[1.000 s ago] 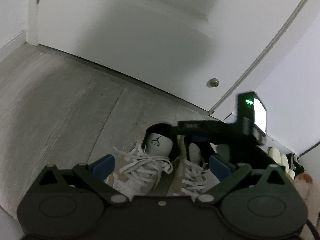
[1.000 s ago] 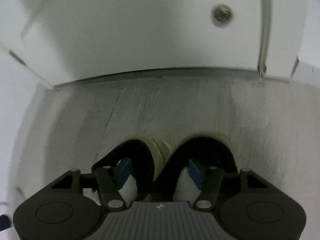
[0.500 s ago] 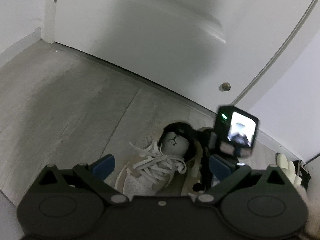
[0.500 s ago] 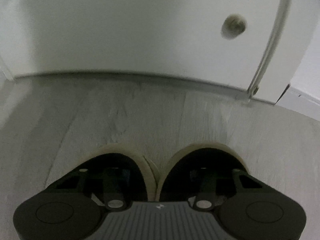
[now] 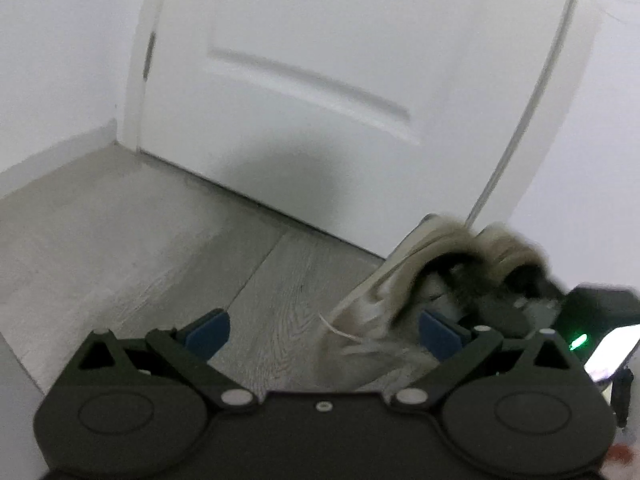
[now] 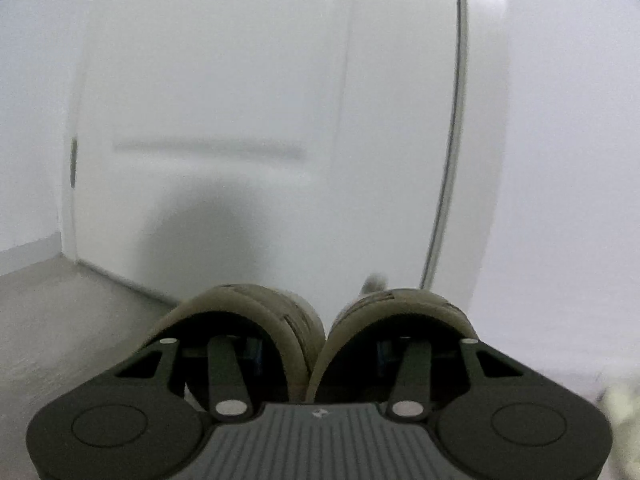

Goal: Organize scattered shoes
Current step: 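Carry the Nike sneakers toward the pale green slides with the right tool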

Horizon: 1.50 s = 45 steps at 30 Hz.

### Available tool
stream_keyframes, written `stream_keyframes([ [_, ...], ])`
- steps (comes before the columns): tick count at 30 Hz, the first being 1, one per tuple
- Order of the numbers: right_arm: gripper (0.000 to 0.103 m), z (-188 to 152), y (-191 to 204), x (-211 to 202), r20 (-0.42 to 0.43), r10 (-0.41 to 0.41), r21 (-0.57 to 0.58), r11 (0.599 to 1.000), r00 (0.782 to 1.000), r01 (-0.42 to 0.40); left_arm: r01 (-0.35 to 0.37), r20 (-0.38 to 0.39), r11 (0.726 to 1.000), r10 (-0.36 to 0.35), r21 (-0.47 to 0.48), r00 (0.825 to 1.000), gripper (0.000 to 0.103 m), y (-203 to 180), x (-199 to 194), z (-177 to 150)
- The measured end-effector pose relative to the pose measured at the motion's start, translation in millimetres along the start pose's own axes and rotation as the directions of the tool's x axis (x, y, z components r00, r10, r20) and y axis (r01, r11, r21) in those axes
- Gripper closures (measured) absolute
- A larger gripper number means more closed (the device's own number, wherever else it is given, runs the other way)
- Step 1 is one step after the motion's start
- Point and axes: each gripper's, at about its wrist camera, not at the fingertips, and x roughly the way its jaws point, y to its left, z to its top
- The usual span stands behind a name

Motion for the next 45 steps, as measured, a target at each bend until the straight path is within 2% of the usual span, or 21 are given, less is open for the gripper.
stream_keyframes([
  [1,0.054,7.8,-13.2,-18.6,0.087,-0.023,-0.018,1.0,0.996,0.024,0.003,0.027,1.0,-0.003,-0.003,1.0,0.001,-3.7,-13.2,-11.2],
  [3,0.054,19.7,-29.0,-35.5,0.16,-0.051,-0.019,0.998,0.986,0.055,0.006,0.058,1.0,-0.005,-0.011,0.998,0.001,-8.3,-29.3,-23.6],
  [4,0.054,33.3,-47.5,-52.3,0.223,-0.081,-0.007,0.996,0.972,0.084,0.006,0.082,1.0,-0.004,-0.015,0.997,0.001,-13.7,-41.3,-32.0],
  [6,0.054,45.9,-66.6,-68.3,0.268,-0.108,0.014,0.994,0.957,0.108,0.004,0.141,1.0,-0.002,-0.011,0.99,0.001,-25.3,-63.9,-46.5],
  [8,0.054,67.8,-110.1,-105.5,0.325,-0.164,0.075,0.986,0.931,0.147,0.005,0.21,1.0,-0.005,0.002,0.978,0.001,-38.8,-84.6,-59.6],
  [9,0.054,70.3,-117.6,-112.4,0.329,-0.171,0.084,0.985,0.929,0.151,0.008,0.229,1.0,-0.008,0.004,0.973,0.001,-42.9,-91.5,-63.3],
  [12,0.051,82.9,-174.2,-161.5,0.336,-0.21,0.139,0.975,0.918,0.172,0.027,0.274,0.999,-0.021,-0.02,0.962,0.001,-56.5,-112.5,-72.8],
  [15,0.048,83.2,-225.4,-198.1,0.296,-0.238,0.117,0.97,0.925,0.212,0.079,0.263,0.995,-0.058,-0.068,0.963,0.001,-62.7,-112.4,-65.6],
  [17,0.047,78.7,-258.6,-214.5,0.24,-0.263,0.03,0.964,0.934,0.264,0.108,0.26,0.992,-0.085,-0.073,0.962,0.001,-75.2,-105.6,-55.1],
  [20,0.047,60.6,-291.3,-227.1,0.188,-0.307,-0.036,0.947,0.933,0.319,0.105,0.285,0.994,-0.101,-0.002,0.953,0.001,-101.7,-99.8,-49.2],
  [23,0.048,28.4,-334.4,-245.5,0.101,-0.337,-0.077,0.935,0.936,0.345,0.095,0.3,0.991,-0.121,0.099,0.946,0.001,-140.4,-94.1,-59.5],
  [26,0.048,-9.3,-373.0,-263.6,0.004,-0.321,-0.06,0.945,0.947,0.321,0.115,0.266,0.979,-0.157,0.165,0.951,0.001,-183.8,-84.3,-78.7],
  [29,0.048,-42.6,-406.3,-272.5,-0.111,-0.298,-0.001,0.954,0.948,0.3,0.166,0.199,0.969,-0.202,0.185,0.959,0.001,-223.7,-76.0,-88.1],
  [32,0.048,-64.6,-430.0,-271.0,-0.206,-0.282,0.071,0.951,0.937,0.302,0.255,0.159,0.94,-0.294,0.228,0.942,0.001,-265.3,-68.2,-92.2],
  [34,0.048,-81.6,-446.3,-267.3,-0.252,-0.265,0.112,0.947,0.931,0.3,0.276,0.142,0.922,-0.322,0.27,0.936,0.001,-288.3,-62.2,-94.0],
  [40,0.049,-119.5,-475.1,-235.6,-0.281,-0.198,0.181,0.95,0.939,0.255,0.282,0.117,0.9,-0.336,0.332,0.934,0.001,-338.1,-38.8,-101.8],
  [42,0.049,-120.7,-480.6,-229.4,-0.283,-0.181,0.208,0.947,0.942,0.244,0.287,0.105,0.9,-0.336,0.327,0.936,0.001,-345.3,-28.9,-101.0],
  [45,0.049,-131.4,-487.5,-191.7,-0.307,-0.16,0.225,0.946,0.938,0.235,0.301,0.067,0.902,-0.337,0.309,0.939,0.001,-358.2,-9.3,-105.3],
])
